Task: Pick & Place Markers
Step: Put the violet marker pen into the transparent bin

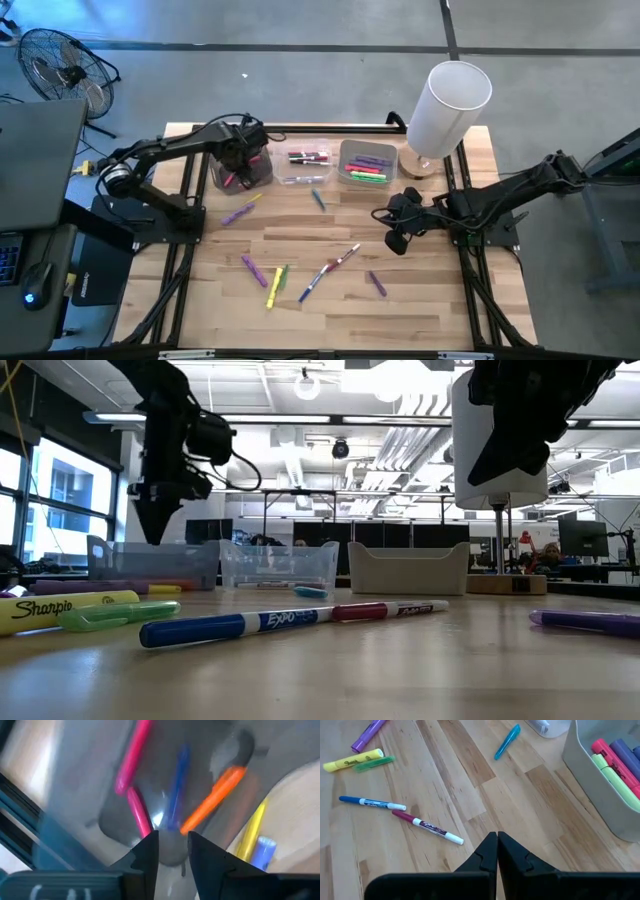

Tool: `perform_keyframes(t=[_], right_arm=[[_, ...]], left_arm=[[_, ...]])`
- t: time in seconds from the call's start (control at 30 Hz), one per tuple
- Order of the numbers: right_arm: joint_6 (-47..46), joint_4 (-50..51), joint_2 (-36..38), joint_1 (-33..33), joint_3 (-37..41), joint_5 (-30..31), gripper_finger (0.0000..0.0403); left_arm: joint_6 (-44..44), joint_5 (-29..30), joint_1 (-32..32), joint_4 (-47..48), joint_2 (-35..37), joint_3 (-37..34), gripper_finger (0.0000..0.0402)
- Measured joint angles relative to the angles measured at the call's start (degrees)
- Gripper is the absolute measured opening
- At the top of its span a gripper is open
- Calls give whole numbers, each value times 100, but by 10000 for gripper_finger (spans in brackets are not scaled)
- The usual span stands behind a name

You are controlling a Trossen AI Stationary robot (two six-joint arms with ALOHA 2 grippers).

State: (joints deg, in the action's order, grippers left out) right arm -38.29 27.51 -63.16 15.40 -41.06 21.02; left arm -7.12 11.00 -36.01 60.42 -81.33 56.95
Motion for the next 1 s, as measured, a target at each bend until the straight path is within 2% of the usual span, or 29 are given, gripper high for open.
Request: perform_keyframes(t=[0.27,0.43,0.63,0.73,0.9,1.0], right_arm=[[40,0,0,0,0,2,0],[-27,0,0,0,0,1,0],[-21,-2,0,0,0,4,0],[-21,-25,0,0,0,4,0],[-21,-116,0,0,0,3,0],[14,-171,0,0,0,37,0]], left_arm=[[-351,-419,15,-130,117,-81,110],[-806,-473,456,-439,583,-81,110],[-1821,-64,1660,-857,1083,-79,103],[-2191,123,2449,-1262,1083,-75,76],[-2348,188,3536,-1814,937,-73,9],[-2369,303,4023,-1995,743,-84,12]])
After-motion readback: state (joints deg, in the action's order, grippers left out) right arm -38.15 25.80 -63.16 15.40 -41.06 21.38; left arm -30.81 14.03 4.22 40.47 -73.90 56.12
